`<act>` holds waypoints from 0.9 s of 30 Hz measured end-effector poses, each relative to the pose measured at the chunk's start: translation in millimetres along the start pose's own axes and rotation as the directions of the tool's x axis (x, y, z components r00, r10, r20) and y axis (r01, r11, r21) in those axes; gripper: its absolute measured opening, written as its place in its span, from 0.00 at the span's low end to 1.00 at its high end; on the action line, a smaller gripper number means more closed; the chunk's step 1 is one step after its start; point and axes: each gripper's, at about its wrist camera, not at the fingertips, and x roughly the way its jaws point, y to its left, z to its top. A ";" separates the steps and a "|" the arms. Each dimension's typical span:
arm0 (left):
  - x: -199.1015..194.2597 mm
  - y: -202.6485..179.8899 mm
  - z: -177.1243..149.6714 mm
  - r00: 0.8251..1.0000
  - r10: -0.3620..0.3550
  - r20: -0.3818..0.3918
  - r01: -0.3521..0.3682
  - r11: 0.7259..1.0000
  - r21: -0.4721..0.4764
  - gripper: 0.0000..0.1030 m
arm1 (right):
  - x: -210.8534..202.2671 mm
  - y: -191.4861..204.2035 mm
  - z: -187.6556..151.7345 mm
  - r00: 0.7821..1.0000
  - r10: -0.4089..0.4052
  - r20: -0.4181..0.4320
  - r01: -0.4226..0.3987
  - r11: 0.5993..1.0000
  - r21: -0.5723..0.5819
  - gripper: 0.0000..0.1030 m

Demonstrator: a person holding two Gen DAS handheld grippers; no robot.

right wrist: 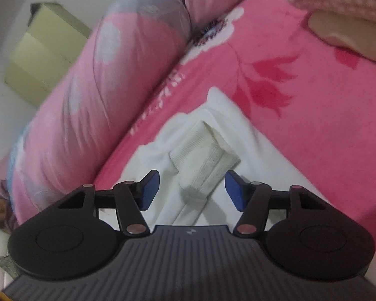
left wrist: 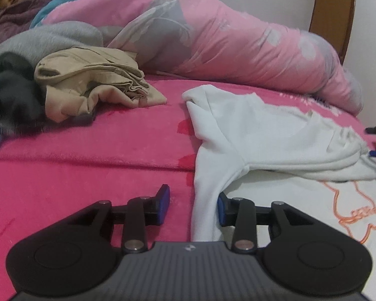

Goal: Fold clothes

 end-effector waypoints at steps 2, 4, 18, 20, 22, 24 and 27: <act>0.1 1.1 -0.1 1.000 -0.004 0.002 0.004 1.000 -0.006 0.34 | 11.0 3.8 -3.7 0.999 -0.049 -0.013 0.049 0.998 -0.037 0.52; -0.2 2.3 -0.3 1.000 -0.008 0.005 0.008 1.000 -0.014 0.31 | 23.0 7.6 -4.4 0.995 -0.099 -0.011 0.099 0.994 -0.052 0.32; -10.0 16.4 0.5 0.999 -0.041 -0.005 0.041 0.994 -0.098 0.11 | -37.4 -18.7 -31.9 0.995 -0.095 0.024 0.095 0.995 0.002 0.05; -10.2 17.7 0.1 0.999 -0.044 -0.011 0.043 0.994 -0.105 0.11 | -35.2 -26.5 -37.9 0.995 -0.101 0.006 0.101 0.995 0.006 0.06; -10.3 18.5 0.0 0.999 -0.046 -0.017 0.044 0.993 -0.110 0.11 | -39.6 -24.2 -41.3 0.994 -0.110 0.013 0.111 0.993 -0.035 0.08; -10.9 17.6 0.0 0.999 -0.042 -0.024 0.040 0.994 -0.103 0.14 | -46.6 -23.5 -41.3 0.990 -0.137 0.031 0.138 0.988 -0.068 0.12; -15.6 20.7 1.0 0.998 -0.056 -0.035 0.051 0.992 -0.118 0.21 | -61.2 -27.3 -33.2 0.981 -0.173 0.090 0.181 0.979 -0.091 0.15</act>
